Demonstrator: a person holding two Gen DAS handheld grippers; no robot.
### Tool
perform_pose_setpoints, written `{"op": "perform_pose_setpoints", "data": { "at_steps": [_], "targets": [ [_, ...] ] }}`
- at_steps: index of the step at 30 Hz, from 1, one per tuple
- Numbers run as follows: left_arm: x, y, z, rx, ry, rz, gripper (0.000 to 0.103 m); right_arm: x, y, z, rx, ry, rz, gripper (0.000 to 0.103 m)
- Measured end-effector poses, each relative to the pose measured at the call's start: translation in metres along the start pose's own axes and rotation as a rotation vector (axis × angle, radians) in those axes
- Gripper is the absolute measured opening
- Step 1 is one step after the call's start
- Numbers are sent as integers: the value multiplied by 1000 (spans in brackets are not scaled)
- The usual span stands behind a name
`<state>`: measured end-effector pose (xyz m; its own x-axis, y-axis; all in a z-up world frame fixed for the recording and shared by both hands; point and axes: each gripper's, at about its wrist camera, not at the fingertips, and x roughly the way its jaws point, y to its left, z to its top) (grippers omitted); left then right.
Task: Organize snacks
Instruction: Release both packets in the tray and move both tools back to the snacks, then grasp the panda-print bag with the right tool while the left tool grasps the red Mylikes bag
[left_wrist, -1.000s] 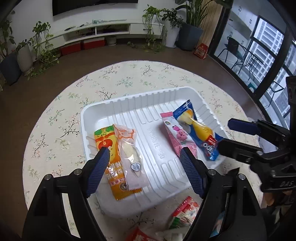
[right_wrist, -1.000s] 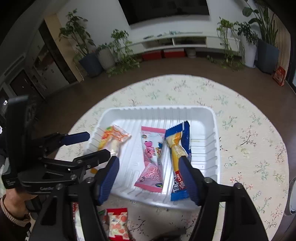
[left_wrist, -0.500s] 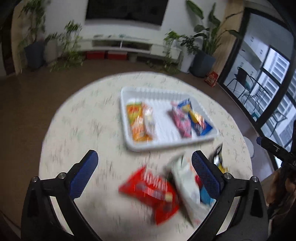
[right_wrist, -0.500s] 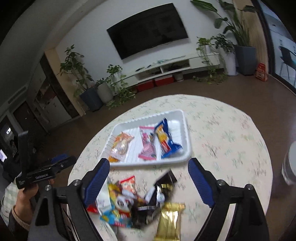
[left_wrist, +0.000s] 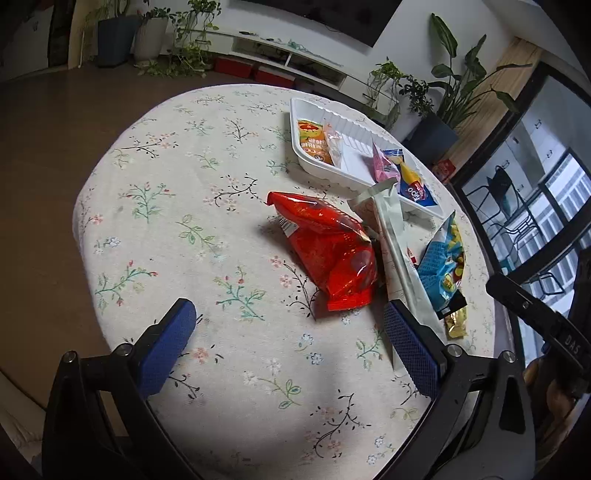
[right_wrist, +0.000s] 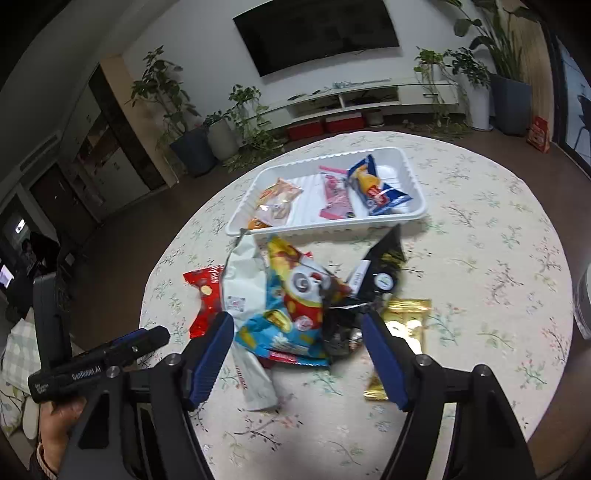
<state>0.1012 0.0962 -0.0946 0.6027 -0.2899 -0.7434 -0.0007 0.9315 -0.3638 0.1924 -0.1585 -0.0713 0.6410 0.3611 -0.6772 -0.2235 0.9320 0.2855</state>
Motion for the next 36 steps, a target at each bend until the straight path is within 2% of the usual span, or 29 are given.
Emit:
{"op": "perform_pose_setpoints", "data": {
  "at_steps": [6, 10, 13, 19, 22, 26, 29, 32, 34, 36],
  "targets": [
    [-7, 8, 1, -5, -47, 23, 102, 23, 9, 6, 15, 47, -11, 73],
    [-9, 10, 1, 0, -57, 13, 102, 47, 11, 8, 11, 101, -63, 72],
    [-10, 9, 1, 8, -61, 9, 102, 54, 7, 8, 33, 105, -76, 71],
    [-8, 9, 4, 0, -55, 2, 102, 62, 3, 10, 9, 118, -82, 59],
    [-6, 5, 6, 4, -42, 7, 102, 65, 5, 11, -11, 132, -69, 47],
    [-3, -2, 11, 16, -30, 1, 102, 58, 1, 8, 5, 121, -38, 40],
    [-1, -7, 20, 22, -27, 0, 102, 47, -5, 6, 41, 89, 4, 40],
    [8, -14, 33, 18, 9, 10, 102, 23, -13, 4, 88, 10, 75, 40],
    [14, -19, 41, 15, 26, 6, 102, 11, -17, 3, 103, -28, 101, 40],
    [23, -23, 50, 20, 44, 33, 102, 7, -20, 3, 104, -34, 105, 40]
  ]
}}
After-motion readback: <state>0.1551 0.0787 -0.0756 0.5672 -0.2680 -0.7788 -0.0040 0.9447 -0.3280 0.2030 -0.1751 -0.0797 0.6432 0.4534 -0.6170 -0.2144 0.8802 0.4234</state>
